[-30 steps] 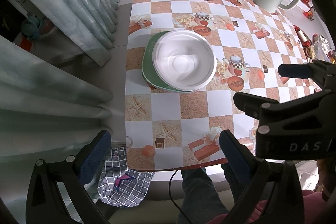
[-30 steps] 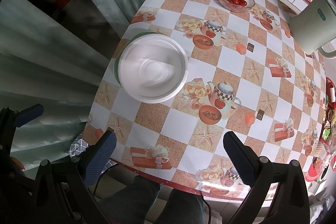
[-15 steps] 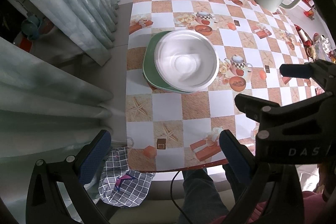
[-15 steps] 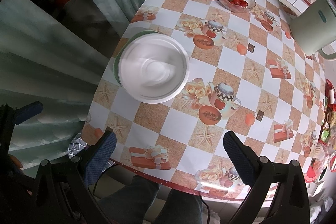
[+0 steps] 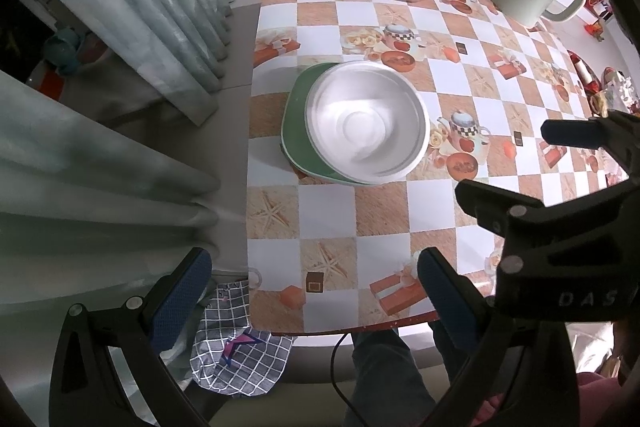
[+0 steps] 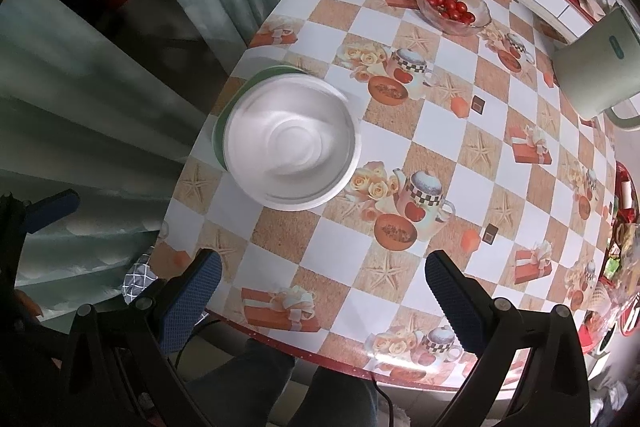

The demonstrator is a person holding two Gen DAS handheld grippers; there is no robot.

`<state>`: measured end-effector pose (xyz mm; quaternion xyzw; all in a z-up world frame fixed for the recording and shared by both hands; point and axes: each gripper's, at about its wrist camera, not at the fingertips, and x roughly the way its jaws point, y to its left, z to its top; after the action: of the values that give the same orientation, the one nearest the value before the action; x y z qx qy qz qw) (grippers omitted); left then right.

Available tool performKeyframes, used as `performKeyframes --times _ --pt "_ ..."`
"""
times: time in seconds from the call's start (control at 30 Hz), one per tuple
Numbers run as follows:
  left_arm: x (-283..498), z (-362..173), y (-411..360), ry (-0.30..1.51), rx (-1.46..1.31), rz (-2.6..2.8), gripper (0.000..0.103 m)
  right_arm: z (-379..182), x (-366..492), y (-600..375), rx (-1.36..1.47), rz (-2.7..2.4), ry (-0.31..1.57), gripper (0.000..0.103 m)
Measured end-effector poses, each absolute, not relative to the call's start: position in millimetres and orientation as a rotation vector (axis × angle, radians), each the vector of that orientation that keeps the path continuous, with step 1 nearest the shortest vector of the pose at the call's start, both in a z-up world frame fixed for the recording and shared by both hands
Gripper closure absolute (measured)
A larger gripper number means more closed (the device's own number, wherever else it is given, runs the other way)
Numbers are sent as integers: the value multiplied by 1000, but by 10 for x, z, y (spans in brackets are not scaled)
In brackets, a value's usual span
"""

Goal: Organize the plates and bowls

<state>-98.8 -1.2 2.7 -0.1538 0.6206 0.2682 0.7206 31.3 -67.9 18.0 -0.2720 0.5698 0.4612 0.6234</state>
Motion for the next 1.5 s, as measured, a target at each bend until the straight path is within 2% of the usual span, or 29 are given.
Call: performKeyframes --times 1.5 --pt "-978 -48 56 1379 -328 599 0 154 315 -631 -632 1060 1312 0"
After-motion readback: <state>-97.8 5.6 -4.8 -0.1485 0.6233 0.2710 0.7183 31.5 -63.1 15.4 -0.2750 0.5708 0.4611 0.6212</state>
